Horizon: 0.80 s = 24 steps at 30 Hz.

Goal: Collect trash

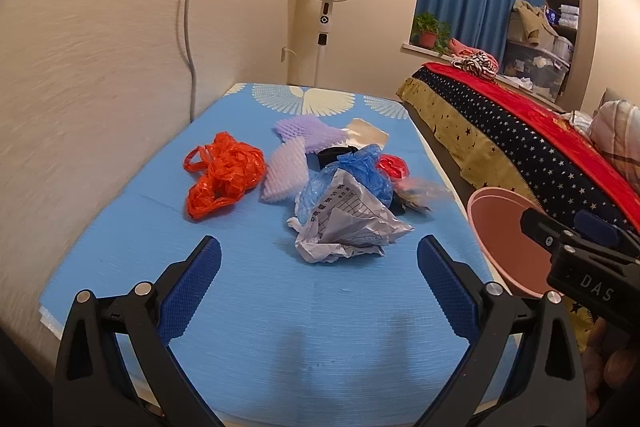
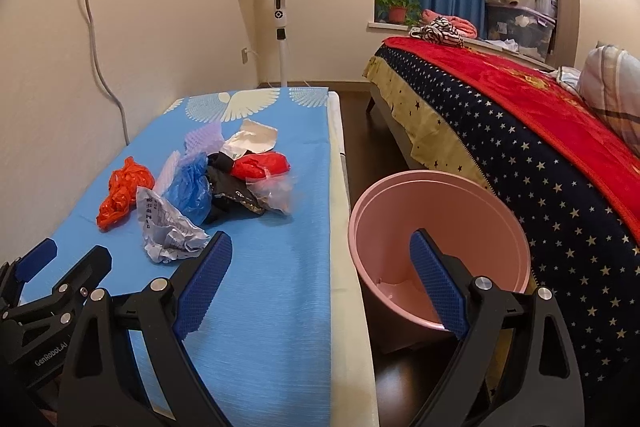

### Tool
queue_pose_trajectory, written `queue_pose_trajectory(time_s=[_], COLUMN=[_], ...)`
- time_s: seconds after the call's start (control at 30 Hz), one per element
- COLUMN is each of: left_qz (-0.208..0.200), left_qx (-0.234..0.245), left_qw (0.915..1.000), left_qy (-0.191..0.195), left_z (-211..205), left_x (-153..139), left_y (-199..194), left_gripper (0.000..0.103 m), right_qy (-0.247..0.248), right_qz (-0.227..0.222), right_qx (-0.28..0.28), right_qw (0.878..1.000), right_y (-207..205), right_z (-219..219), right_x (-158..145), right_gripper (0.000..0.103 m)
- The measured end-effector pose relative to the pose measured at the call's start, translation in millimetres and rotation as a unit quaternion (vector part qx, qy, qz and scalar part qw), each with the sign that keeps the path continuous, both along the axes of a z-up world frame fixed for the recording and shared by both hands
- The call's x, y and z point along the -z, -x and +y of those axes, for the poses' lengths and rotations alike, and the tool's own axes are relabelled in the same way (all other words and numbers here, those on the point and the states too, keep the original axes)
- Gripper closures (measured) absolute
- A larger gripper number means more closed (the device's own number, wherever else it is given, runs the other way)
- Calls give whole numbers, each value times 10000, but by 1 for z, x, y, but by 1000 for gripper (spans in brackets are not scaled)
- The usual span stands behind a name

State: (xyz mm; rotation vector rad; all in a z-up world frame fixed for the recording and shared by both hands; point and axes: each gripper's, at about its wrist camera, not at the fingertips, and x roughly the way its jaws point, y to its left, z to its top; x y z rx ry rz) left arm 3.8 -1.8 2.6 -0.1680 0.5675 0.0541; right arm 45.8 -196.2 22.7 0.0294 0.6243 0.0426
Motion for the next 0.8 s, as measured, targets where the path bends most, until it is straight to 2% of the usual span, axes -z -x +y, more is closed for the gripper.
queue_pose_trajectory(time_s=[0.1, 0.23, 0.8], left_qz=[73, 43, 49], left_qx=[77, 36, 68], left_qw=[9999, 9999, 9999], left_qy=[100, -119, -107], left_z=[0, -4, -5], left_x=[1, -1, 0], left_y=[-1, 1, 1], left_gripper=[8, 8, 8], right_qy=[42, 57, 101], right_qz=[2, 0, 1], right_qx=[-25, -70, -96], right_qw=[10000, 10000, 9999], right_y=[0, 1, 2], right_z=[2, 3, 5], right_x=[-1, -1, 0], right_gripper=[14, 14, 14])
